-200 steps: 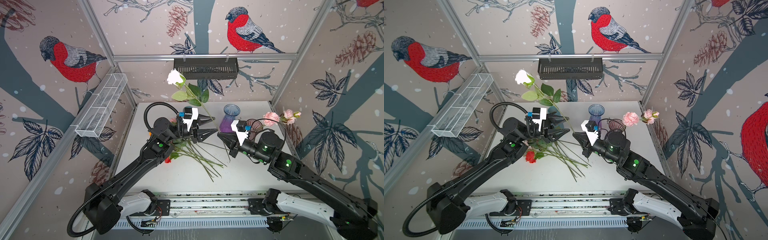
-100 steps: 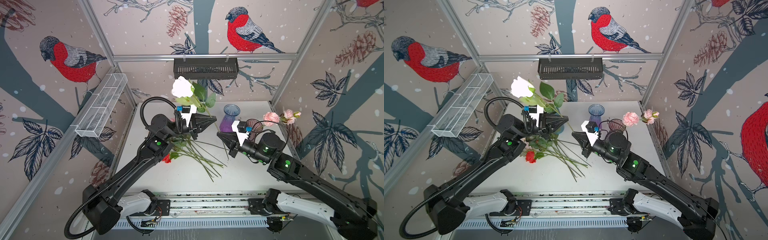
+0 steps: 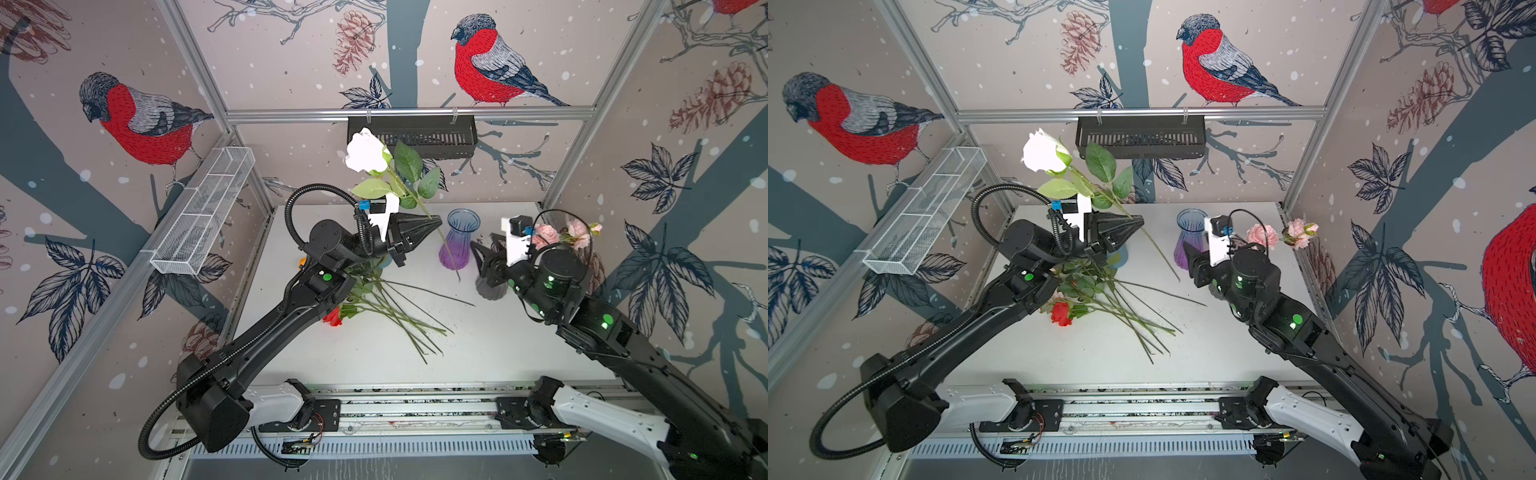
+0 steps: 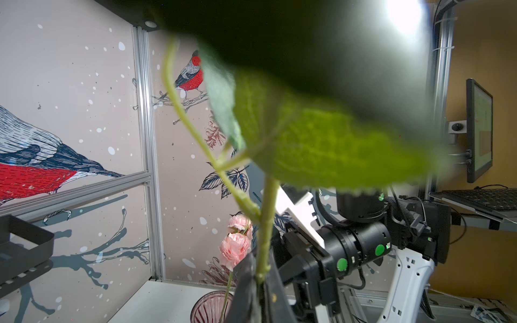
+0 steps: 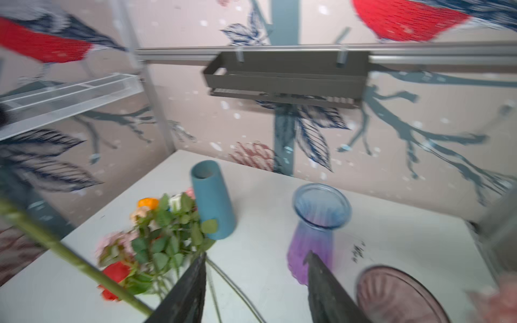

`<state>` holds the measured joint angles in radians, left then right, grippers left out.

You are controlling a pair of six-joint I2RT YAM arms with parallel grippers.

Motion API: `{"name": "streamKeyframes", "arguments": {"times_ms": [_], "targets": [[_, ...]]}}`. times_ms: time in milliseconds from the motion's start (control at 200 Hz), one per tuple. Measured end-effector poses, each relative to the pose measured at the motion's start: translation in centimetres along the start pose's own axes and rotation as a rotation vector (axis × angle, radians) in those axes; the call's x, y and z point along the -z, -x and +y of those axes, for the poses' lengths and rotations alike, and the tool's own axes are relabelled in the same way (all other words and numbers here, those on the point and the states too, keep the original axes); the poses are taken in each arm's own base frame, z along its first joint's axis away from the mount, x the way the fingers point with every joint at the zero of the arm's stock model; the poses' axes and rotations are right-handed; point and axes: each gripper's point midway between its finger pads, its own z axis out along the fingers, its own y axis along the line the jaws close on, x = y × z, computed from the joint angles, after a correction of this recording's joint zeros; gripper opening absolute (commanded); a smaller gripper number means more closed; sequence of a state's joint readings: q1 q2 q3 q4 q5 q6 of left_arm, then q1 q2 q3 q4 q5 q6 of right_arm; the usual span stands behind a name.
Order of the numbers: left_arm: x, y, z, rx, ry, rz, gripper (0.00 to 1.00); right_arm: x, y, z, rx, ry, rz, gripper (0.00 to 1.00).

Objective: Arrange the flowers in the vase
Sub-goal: 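Open the right gripper and withdraw it while the left gripper lifts the rose, then carry the white rose with the left gripper over the mauve vase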

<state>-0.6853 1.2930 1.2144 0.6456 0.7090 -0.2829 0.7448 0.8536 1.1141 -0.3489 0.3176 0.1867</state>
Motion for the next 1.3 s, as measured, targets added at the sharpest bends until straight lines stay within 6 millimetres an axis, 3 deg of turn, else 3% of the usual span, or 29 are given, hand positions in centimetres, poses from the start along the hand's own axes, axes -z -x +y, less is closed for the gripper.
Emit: {"name": "streamKeyframes", "arguments": {"times_ms": [70, 140, 295, 515, 705, 876, 1056, 1156, 1296], "targets": [[-1.5, -0.5, 0.5, -0.010, 0.002, 0.001, 0.00, 1.2, 0.1, -3.2, -0.043, -0.094, 0.002, 0.55], [-3.4, -1.4, 1.1, -0.027, 0.001, 0.006, 0.00, 3.0, 1.0, -5.1, -0.085, -0.142, -0.032, 0.55], [-8.0, -3.9, 2.6, -0.061, 0.010, 0.050, 0.00, 5.9, 3.1, -6.1, -0.124, -0.153, -0.100, 0.55], [-12.4, -6.7, 4.9, -0.102, 0.022, 0.085, 0.00, 8.3, 3.3, -6.5, -0.131, -0.155, -0.128, 0.55], [-14.3, -8.3, 6.7, -0.103, 0.037, 0.108, 0.00, 8.6, 3.1, -6.7, -0.126, -0.166, -0.125, 0.55], [-15.2, -11.1, 7.5, -0.065, 0.038, 0.152, 0.00, 8.4, 2.9, -6.7, -0.120, -0.167, -0.118, 0.55], [-16.1, -13.4, 6.9, -0.006, 0.015, 0.195, 0.00, 8.1, 2.6, -6.7, -0.101, -0.170, -0.105, 0.55], [-16.7, -13.3, 5.6, -0.009, -0.007, 0.208, 0.00, 7.9, 2.5, -6.7, -0.099, -0.170, -0.100, 0.55], [-17.4, -11.2, 4.1, -0.069, -0.020, 0.201, 0.00, 7.9, 2.5, -6.7, -0.098, -0.172, -0.099, 0.55]]}}
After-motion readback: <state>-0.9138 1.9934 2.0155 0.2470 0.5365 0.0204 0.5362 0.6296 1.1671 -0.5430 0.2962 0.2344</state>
